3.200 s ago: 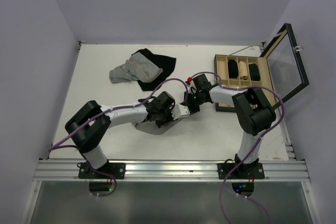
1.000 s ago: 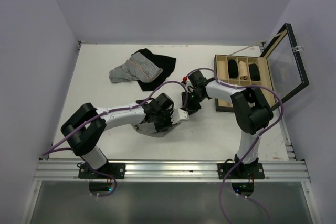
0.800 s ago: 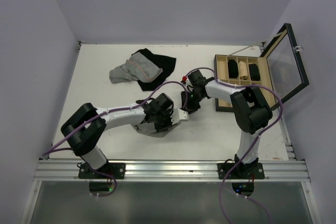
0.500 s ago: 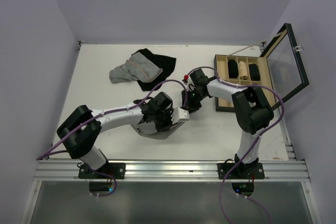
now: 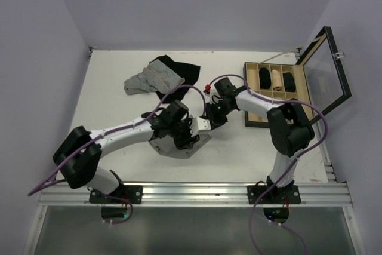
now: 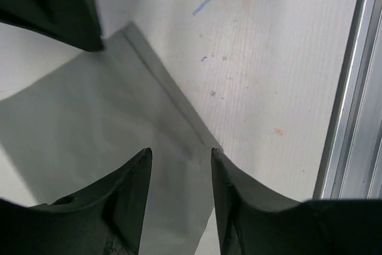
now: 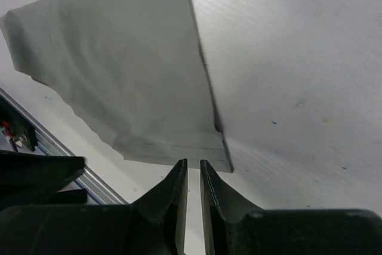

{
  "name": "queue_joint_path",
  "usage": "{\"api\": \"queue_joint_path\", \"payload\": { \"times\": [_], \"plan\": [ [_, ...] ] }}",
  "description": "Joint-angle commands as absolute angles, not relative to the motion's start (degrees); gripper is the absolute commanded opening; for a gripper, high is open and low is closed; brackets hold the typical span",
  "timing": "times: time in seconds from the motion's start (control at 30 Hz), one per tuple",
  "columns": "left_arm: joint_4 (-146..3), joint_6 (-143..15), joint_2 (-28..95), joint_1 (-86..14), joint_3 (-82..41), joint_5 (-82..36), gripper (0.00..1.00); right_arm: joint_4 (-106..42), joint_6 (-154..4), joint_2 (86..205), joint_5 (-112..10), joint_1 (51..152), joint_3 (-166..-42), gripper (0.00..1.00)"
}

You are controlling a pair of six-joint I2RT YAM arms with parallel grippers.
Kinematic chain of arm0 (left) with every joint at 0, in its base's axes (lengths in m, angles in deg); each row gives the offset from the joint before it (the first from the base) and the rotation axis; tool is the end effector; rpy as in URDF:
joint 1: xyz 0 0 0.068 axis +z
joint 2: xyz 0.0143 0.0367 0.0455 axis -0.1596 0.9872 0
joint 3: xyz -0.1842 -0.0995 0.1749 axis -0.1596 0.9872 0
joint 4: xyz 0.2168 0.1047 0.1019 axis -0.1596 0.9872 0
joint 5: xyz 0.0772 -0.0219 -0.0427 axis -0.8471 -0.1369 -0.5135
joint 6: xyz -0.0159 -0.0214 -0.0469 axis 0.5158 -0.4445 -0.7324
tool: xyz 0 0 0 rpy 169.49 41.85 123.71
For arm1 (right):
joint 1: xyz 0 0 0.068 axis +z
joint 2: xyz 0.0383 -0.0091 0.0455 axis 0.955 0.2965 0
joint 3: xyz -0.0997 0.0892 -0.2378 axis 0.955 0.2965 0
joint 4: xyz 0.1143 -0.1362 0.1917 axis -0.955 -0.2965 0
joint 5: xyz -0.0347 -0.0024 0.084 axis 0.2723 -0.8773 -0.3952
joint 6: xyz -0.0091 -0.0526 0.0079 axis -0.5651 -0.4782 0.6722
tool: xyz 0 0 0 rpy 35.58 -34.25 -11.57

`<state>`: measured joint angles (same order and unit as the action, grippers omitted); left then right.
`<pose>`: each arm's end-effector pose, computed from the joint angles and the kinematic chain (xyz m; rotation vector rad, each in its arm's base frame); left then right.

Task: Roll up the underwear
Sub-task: Fold the underwear

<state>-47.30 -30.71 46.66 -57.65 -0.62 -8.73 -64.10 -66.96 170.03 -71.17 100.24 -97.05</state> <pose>0.1898 -0.2351 0.1915 1.6229 2.0428 -0.6810 0.3104 0.1805 0.1676 -0.4430 2.8478 0.8545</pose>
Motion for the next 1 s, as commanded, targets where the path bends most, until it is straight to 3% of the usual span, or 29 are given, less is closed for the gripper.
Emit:
{"api": "queue_joint_path", "payload": {
  "times": [0.0,0.3,0.57,0.7,0.97],
  "plan": [
    [-52.73,-33.48,36.40,-51.84,0.41,-4.69,0.49,-64.78,-67.69,167.68,-74.69,103.42,-98.67,0.18],
    [-50.28,-33.40,37.33,-38.90,3.66,-8.03,0.51,-67.05,-68.21,173.92,-69.16,106.50,-101.74,0.15],
    [-49.92,-32.96,40.76,-36.87,5.42,-9.78,0.50,-72.77,-71.90,175.77,-65.03,106.33,-102.36,0.15],
    [-50.10,-32.17,40.59,-36.52,6.39,-10.92,0.49,-77.34,-75.59,174.46,-69.14,106.33,-103.77,0.05],
    [-47.64,-29.36,41.38,-36.08,7.35,-7.50,0.46,-76.30,-78.41,168.91,-79.26,106.42,-106.67,0.08]
  ]
}}
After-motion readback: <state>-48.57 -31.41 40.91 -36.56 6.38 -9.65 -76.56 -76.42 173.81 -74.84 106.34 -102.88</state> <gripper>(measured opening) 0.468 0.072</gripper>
